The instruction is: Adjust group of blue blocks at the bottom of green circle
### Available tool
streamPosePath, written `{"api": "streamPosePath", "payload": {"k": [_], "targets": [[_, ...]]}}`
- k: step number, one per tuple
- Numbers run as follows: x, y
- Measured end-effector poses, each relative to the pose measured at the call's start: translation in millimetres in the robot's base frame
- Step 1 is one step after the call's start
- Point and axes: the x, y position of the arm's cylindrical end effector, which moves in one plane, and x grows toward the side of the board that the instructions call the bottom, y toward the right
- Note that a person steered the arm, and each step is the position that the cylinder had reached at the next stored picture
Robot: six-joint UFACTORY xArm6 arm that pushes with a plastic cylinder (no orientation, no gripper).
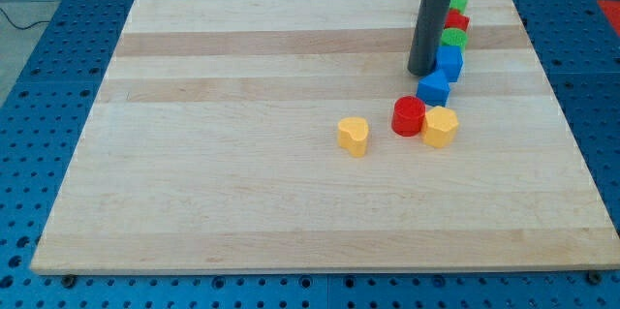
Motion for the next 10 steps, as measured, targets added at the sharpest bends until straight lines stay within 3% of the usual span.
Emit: {"api": "streamPosePath", "payload": {"k": [2, 3, 5, 7, 8, 10], "targets": [[20, -104], [70, -113], [80, -28], [51, 24], [51, 11], [61, -94]]}}
